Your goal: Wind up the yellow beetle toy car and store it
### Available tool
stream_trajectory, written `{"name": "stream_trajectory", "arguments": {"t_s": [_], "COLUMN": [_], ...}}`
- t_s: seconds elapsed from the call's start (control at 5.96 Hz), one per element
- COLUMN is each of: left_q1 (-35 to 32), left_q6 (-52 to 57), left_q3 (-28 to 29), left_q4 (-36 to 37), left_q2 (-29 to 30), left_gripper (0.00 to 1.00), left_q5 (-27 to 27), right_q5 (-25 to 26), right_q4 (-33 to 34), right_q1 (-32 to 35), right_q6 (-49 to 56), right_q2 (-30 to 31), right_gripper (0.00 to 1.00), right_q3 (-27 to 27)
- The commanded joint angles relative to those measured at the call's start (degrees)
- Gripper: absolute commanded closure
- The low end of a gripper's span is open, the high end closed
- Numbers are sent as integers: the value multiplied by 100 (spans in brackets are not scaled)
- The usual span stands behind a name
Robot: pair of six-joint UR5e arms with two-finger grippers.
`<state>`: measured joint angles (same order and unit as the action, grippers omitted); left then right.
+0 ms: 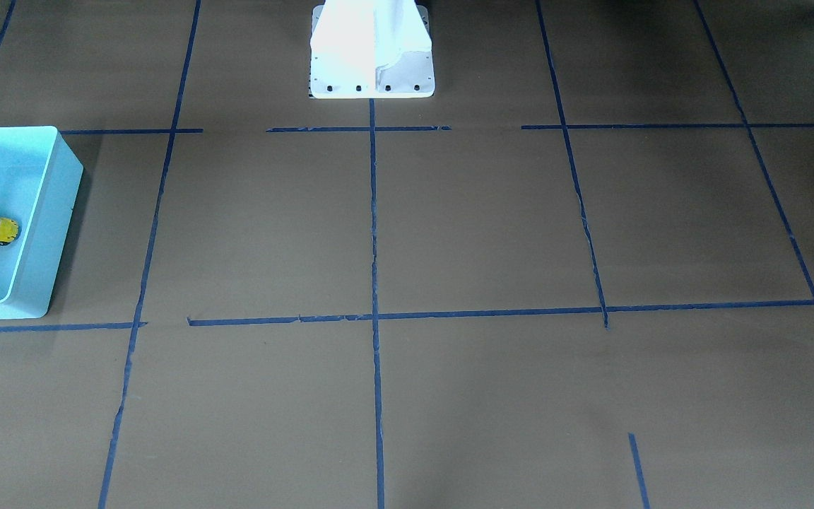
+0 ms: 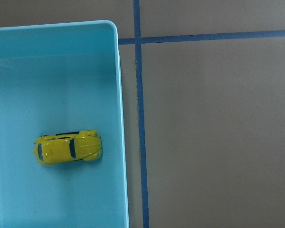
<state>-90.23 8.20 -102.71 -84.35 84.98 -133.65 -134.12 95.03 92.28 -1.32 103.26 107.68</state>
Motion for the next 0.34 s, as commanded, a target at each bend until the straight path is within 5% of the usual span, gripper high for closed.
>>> {"name": "stream_trajectory", "arguments": {"t_s": [0.0,0.17], "left_q1": [-3,-3], "left_q6": [41,50], "left_q3": [32,32], "left_q4": [-11,-11], "left_q2": [27,27], "left_gripper": [0,0], "left_q5": [-11,-20], "right_q5": [0,9], "right_q4": [-2,-2], "right_q1": [0,0], "right_q6": [0,-9], "right_q2": [1,1], "right_gripper": [0,0], "right_q3": [-1,-1]}}
